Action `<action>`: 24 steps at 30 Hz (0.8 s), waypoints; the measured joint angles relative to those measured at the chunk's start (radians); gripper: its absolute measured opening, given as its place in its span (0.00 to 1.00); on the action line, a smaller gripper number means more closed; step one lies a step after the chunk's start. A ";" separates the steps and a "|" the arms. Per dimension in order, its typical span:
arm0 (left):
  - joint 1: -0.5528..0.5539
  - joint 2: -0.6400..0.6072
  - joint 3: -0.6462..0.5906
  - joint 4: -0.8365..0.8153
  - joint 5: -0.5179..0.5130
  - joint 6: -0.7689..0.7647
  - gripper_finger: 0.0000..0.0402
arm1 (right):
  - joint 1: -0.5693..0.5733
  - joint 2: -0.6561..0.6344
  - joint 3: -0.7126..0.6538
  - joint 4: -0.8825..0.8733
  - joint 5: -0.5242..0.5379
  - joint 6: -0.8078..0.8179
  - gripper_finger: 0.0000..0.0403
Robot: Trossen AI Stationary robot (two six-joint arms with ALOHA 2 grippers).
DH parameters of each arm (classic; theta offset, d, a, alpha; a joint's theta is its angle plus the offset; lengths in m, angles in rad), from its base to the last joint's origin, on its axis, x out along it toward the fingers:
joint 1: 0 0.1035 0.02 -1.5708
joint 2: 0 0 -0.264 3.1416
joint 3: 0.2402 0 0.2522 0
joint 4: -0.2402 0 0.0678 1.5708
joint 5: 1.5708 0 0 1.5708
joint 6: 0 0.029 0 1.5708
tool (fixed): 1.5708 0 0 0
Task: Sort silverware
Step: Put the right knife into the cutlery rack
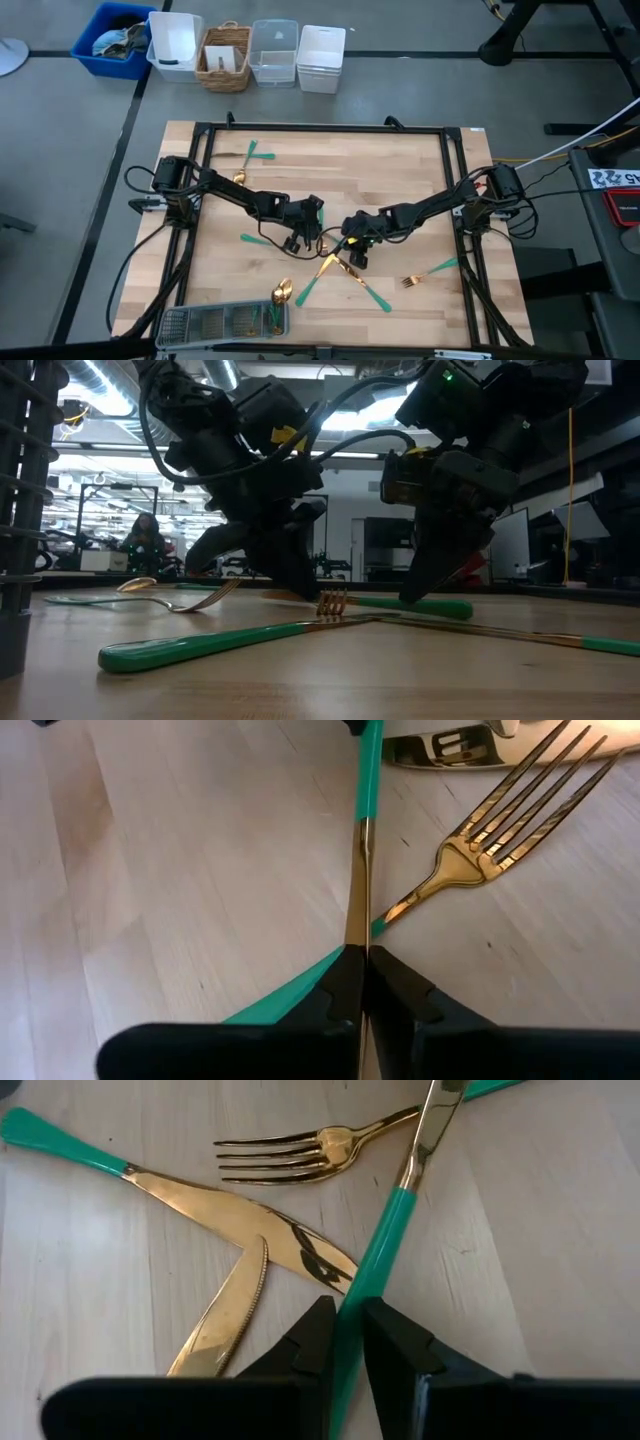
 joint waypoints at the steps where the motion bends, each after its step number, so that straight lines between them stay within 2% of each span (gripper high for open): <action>1: 0.000 0.000 0.000 0.000 0.001 0.000 0.00 | 0.000 0.000 0.004 -0.005 0.000 -0.002 0.13; 9: 0.000 0.000 0.000 0.000 0.002 -0.009 0.00 | 0.000 0.000 0.012 -0.016 0.027 0.009 0.13; 15: 0.000 0.000 0.000 0.002 0.002 -0.075 0.00 | 0.000 -0.001 0.012 -0.017 0.048 0.063 0.13; 24: 0.000 0.001 0.000 0.001 0.004 -0.106 0.00 | -0.002 -0.001 0.012 -0.015 0.022 0.091 0.16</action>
